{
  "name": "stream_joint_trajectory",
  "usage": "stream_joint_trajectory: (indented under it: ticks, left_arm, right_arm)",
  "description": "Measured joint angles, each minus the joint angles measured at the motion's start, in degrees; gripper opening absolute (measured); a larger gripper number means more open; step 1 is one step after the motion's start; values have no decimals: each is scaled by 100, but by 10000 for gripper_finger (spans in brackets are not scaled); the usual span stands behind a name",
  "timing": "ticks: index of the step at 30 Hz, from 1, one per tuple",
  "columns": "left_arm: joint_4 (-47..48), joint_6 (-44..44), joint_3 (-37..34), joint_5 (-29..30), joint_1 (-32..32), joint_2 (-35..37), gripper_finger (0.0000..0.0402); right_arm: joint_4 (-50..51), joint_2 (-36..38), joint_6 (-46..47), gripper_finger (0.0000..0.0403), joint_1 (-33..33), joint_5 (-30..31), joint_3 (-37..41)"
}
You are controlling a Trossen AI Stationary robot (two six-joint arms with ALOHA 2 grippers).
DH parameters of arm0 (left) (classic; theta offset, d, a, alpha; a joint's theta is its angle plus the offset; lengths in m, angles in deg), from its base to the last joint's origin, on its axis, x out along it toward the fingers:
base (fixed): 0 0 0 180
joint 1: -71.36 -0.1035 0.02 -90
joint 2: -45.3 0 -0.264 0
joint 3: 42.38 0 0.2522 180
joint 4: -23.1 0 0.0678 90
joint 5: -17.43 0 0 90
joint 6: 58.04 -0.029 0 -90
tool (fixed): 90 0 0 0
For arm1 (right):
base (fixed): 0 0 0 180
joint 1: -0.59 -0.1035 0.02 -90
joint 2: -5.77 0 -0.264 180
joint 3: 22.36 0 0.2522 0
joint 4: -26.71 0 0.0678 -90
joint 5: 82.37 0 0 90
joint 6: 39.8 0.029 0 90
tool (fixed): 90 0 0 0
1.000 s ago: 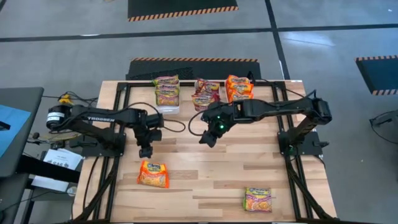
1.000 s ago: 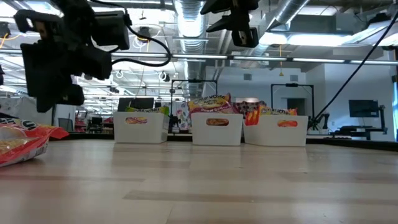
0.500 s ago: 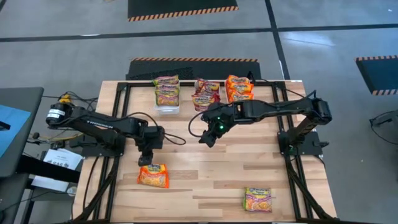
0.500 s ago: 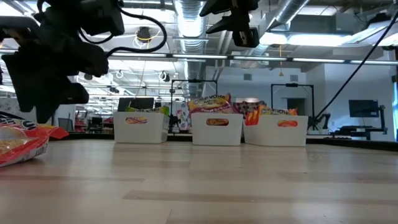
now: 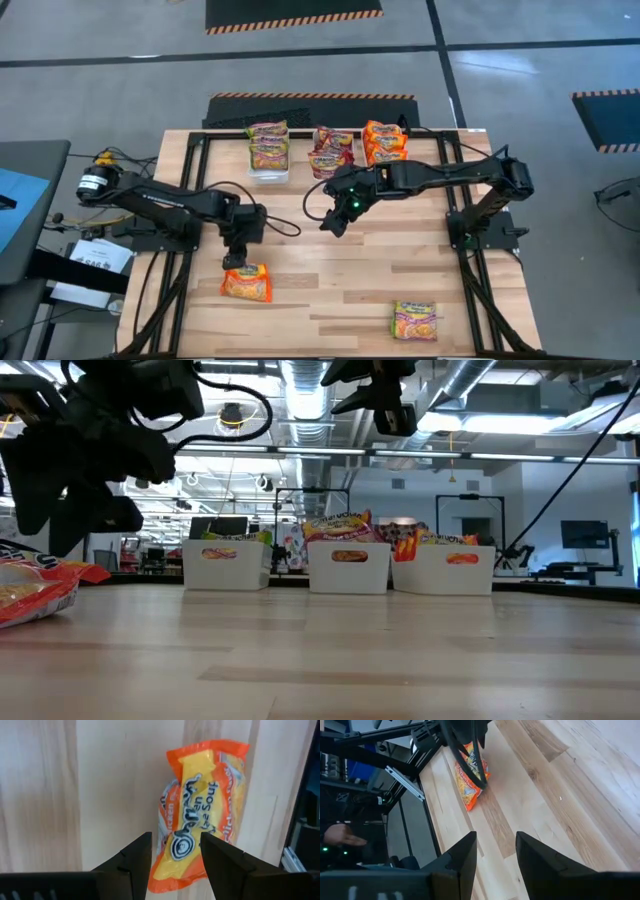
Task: Sort Maruchan noodles
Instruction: Put the orange noodle pack into the right white bin
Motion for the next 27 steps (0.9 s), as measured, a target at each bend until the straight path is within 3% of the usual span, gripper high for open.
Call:
stream_joint_trajectory:
  ticks: [7, 11, 19, 23, 27]
  left_arm:
    - [-358, -83, 0, -230, 0, -704, 154]
    - [-487, -235, 0, -896, 7, -1090, 154]
    - [-672, -254, 2, -1070, 17, -1702, 149]
    - [-803, -227, 2, -1389, 17, -1890, 115]
    - [-893, -285, 2, -1625, 17, -1913, 50]
  right_arm:
    - [-5, 0, 0, 163, -20, 2, 0]
    - [-2, 0, 0, 163, -76, 4, 0]
    - [9, 0, -8, 163, -211, 200, 0]
    - [15, 0, -2, 163, -232, 286, 0]
    - [9, 0, 39, 163, -229, 286, 0]
